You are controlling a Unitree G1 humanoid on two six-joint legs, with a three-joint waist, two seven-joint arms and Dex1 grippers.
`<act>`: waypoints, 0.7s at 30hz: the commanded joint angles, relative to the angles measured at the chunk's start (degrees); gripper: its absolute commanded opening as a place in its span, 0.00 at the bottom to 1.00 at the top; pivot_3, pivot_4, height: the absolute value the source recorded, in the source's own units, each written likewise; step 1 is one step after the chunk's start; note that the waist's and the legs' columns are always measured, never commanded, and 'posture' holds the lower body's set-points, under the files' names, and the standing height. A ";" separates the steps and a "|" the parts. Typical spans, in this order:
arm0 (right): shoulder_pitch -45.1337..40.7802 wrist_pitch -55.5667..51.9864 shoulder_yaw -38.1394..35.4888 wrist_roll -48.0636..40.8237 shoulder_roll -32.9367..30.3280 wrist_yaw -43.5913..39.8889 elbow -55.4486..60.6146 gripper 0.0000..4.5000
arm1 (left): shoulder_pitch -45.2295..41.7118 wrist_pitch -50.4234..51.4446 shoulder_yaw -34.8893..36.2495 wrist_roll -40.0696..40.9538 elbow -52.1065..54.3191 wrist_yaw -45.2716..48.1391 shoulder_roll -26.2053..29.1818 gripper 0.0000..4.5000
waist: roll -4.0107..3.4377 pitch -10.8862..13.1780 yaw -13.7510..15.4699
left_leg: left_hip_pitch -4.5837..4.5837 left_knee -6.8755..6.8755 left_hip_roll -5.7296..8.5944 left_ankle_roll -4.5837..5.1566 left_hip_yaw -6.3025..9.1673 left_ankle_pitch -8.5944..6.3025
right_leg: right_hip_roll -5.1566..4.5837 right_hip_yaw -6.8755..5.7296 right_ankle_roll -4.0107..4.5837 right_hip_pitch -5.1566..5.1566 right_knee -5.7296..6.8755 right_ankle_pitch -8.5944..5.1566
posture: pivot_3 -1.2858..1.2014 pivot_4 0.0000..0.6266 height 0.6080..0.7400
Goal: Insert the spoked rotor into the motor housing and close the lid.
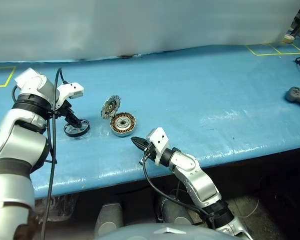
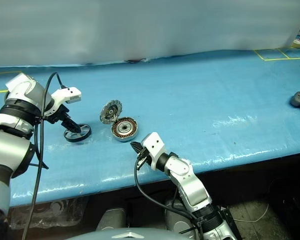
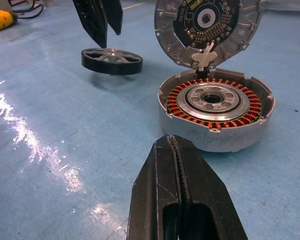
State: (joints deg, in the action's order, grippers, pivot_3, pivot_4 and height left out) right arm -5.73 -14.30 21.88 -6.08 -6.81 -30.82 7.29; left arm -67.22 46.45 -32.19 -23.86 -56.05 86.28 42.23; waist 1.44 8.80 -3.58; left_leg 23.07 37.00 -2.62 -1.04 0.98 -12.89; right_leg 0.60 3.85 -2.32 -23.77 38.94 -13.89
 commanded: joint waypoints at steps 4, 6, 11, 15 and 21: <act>-1.00 0.48 -0.42 -0.57 0.47 0.00 1.20 0.01 | 0.87 2.07 -0.02 -0.75 2.20 0.05 1.01 1.00 | 0.00 0.00 -0.02 | 0.00 0.00 0.00 0.00 0.00 0.00 | 0.00 0.00 0.00 0.00 0.00 0.00 | 0.52 0.24 1.00; -1.03 0.47 -0.35 -0.57 0.47 -0.07 1.17 0.01 | 1.56 2.72 0.25 -0.51 2.78 -0.28 0.82 1.00 | 0.00 0.00 -0.01 | 0.00 0.00 0.00 0.00 0.01 0.00 | 0.00 0.00 0.00 0.00 0.00 0.00 | 0.52 0.24 1.00; -0.91 0.44 -0.39 -0.51 0.26 -0.12 1.20 0.01 | 3.21 4.09 0.33 -0.12 4.32 -0.79 0.33 1.00 | 0.00 0.00 0.04 | 0.01 0.01 0.00 0.00 0.01 0.00 | -0.01 -0.01 0.00 0.00 0.00 0.00 | 0.52 0.24 1.00; -0.99 0.44 -0.37 -0.40 0.13 -0.17 1.08 0.01 | 3.81 5.02 0.16 0.12 5.66 -0.67 -0.08 1.00 | 0.00 0.00 0.07 | 0.01 0.02 0.00 0.00 0.02 0.00 | -0.01 -0.01 0.00 0.00 0.00 0.00 | 0.52 0.24 1.00; -1.11 0.55 -0.25 -0.28 0.16 -0.23 0.82 0.01 | 3.33 5.06 0.60 0.65 6.43 -1.41 -0.84 1.00 | 0.00 0.00 0.07 | 0.01 0.02 0.01 0.00 0.02 0.00 | -0.01 -0.01 -0.01 0.01 0.00 0.00 | 0.52 0.24 1.00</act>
State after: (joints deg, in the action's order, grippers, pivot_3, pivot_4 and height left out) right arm -6.01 -14.31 21.86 -5.98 -6.83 -30.86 7.13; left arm -63.06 51.14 -32.23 -23.60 -51.28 85.09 41.41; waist 1.44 8.80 -3.51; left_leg 23.08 37.02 -2.61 -1.04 1.00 -12.89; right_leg 0.59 3.84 -2.33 -23.76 38.94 -13.89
